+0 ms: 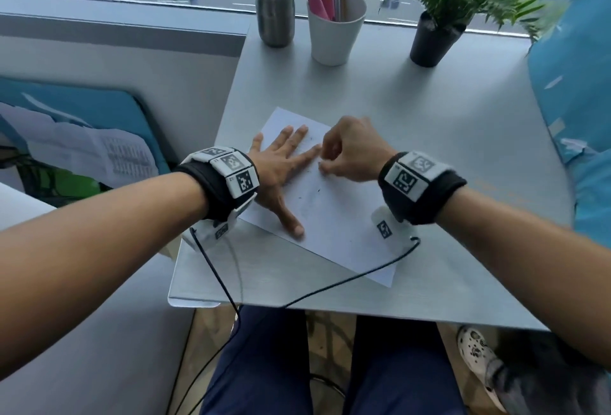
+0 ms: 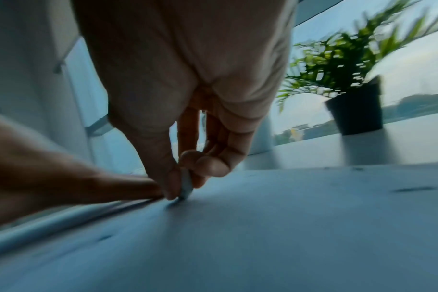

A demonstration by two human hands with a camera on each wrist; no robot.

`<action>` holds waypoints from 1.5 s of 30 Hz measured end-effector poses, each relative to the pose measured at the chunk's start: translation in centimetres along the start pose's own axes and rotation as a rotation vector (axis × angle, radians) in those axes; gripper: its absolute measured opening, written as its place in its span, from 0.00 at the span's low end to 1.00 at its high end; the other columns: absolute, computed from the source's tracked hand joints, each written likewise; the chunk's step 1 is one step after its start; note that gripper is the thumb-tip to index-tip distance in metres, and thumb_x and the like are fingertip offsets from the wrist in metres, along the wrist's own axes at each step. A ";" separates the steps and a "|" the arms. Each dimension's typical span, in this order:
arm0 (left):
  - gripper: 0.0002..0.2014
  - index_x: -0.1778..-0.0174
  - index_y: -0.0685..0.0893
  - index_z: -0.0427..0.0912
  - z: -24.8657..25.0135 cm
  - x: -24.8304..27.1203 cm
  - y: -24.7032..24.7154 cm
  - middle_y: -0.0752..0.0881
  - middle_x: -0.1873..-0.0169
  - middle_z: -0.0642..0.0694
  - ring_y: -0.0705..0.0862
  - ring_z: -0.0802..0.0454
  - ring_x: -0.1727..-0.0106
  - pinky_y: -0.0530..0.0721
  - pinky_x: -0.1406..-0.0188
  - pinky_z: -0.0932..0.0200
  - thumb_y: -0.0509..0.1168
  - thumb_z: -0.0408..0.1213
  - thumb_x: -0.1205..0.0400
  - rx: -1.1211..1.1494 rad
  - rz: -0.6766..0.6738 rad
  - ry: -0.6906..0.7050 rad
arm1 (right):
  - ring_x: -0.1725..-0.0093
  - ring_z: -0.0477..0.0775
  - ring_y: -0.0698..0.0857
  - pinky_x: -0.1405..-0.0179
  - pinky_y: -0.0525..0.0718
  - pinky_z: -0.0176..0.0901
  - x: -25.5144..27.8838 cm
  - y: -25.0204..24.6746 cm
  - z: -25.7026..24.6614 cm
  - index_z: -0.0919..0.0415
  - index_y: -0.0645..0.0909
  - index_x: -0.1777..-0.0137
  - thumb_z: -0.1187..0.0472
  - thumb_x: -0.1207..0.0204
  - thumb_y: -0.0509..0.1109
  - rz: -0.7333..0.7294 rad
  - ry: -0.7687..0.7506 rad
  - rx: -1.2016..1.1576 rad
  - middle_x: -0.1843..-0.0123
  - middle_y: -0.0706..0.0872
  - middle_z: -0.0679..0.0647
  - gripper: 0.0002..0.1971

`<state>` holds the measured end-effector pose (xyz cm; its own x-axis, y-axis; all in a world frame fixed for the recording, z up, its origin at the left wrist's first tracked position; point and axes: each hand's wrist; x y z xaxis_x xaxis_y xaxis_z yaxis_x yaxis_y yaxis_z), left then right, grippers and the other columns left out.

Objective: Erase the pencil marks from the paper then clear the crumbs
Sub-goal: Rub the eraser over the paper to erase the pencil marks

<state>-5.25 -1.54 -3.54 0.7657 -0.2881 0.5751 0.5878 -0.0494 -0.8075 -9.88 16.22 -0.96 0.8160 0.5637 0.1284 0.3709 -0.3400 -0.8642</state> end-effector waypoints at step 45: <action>0.78 0.23 0.21 0.65 0.0 -0.4 0.2 0.18 0.22 0.51 0.19 0.47 0.20 0.30 0.22 0.27 0.74 0.79 0.54 -0.022 0.003 -0.004 | 0.69 0.46 0.84 0.67 0.76 0.33 -0.8 -0.9 1.5 0.61 0.90 0.67 0.61 0.37 0.79 0.049 0.042 -0.076 0.69 0.90 0.54 0.03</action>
<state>-5.49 -1.45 -3.94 0.7685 -0.2843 0.5732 0.5798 -0.0696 -0.8118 -11.50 17.16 -1.02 0.8510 0.5137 0.1087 0.3617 -0.4234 -0.8306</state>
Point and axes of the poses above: each hand's wrist, its own x-axis away from the middle knuckle, its own y-axis out of the palm, z = x × y
